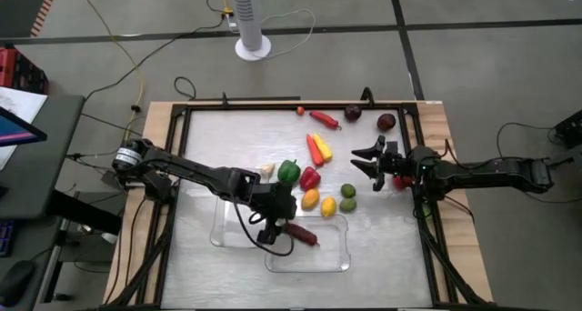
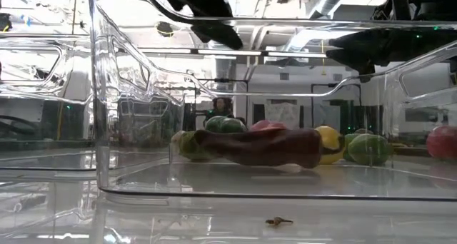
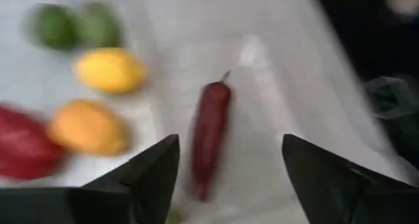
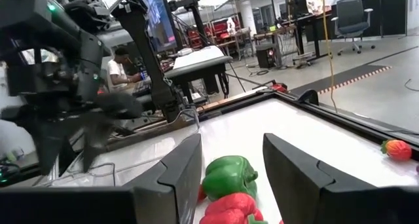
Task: Sort produce into baskets
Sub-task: Put the green bell pepper into the right transparent bin
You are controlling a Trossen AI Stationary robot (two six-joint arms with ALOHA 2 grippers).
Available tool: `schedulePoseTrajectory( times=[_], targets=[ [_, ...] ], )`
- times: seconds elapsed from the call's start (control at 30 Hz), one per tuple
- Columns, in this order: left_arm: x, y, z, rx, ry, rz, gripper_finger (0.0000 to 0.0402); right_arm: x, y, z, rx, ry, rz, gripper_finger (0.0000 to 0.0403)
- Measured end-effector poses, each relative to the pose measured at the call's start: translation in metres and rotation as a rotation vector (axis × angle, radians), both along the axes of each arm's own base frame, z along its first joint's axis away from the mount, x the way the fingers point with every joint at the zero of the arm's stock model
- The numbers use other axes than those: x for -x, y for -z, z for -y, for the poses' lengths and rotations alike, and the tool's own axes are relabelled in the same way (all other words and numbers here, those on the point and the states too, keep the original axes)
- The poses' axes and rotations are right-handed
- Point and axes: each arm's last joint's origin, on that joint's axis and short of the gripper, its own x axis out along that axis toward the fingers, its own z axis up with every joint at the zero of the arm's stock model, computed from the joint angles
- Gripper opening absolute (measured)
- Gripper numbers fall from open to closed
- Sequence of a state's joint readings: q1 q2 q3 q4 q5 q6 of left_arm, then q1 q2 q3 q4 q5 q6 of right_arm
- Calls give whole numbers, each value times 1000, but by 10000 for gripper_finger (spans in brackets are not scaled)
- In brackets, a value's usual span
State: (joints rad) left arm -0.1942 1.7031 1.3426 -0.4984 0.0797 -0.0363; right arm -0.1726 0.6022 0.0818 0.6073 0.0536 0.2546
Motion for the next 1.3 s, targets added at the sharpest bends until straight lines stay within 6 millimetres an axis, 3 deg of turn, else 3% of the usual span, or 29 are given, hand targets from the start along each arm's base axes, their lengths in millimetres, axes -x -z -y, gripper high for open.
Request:
schedulePoseTrajectory(
  times=[0.2,0.47,0.67,0.93,1.3],
  targets=[
    [-6,1,-50,-106,-242,1,281,0,0,0,0,0,-1,189],
    [-13,6,-96,-181,-267,17,333,0,0,0,15,1,-6,189],
    [-26,33,-104,-311,-217,-101,395,0,3,0,11,1,-33,189],
    [-44,52,-107,-412,-143,-312,394,0,3,0,13,1,-37,189],
    [-48,91,-111,-561,-70,-486,399,0,3,0,12,1,-39,189]
  ],
)
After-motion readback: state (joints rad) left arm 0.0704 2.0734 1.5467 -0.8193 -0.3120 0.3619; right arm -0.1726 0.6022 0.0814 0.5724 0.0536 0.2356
